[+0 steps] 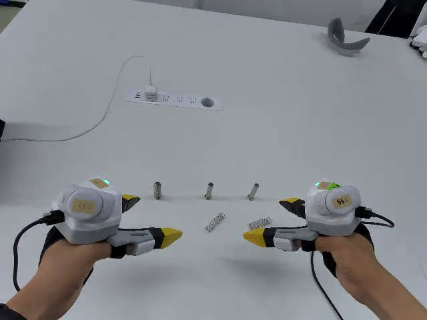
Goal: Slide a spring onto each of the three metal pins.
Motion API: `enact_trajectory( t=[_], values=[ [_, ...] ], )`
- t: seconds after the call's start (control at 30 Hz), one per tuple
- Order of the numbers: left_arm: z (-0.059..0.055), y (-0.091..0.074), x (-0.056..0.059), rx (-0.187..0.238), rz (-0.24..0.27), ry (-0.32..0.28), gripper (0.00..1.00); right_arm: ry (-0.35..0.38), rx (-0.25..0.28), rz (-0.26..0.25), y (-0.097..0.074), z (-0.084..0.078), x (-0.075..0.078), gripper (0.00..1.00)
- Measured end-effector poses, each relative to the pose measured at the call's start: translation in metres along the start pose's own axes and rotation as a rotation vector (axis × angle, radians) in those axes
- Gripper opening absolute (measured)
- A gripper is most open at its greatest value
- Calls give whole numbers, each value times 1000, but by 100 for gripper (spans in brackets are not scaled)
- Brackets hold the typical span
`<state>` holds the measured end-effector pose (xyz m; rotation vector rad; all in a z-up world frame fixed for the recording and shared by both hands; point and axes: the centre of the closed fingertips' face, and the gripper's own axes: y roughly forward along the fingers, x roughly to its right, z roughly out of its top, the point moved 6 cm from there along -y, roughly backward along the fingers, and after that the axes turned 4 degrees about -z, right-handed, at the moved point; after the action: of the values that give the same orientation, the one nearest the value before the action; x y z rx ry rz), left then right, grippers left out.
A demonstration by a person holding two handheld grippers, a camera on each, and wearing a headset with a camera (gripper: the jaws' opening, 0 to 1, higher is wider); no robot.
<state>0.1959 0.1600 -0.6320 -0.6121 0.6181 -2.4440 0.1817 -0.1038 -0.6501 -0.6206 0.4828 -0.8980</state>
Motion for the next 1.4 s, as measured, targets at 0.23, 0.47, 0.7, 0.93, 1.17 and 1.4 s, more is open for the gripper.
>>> enact_trajectory(
  t=[0.23, 0.47, 0.7, 0.93, 1.17, 1.4],
  values=[
    [5, 13, 6, -17, -26, 23, 74, 7, -1, -7, -7, -6, 4, 80],
    [9, 27, 11, -35, -48, 50, 74, 10, -6, -10, -12, -10, 5, 81],
    [13, 42, 14, -60, -70, 81, 72, 9, -6, -9, -16, -12, 5, 81],
    [9, 60, 16, -87, -91, 103, 69, 9, -5, -8, -20, -13, 6, 81],
    [8, 78, 22, -115, -112, 112, 66, 14, -5, -7, -24, -15, 6, 81],
    [1, 95, 23, -141, -118, 132, 61, 15, -8, -4, -27, -18, 6, 81]
  ],
)
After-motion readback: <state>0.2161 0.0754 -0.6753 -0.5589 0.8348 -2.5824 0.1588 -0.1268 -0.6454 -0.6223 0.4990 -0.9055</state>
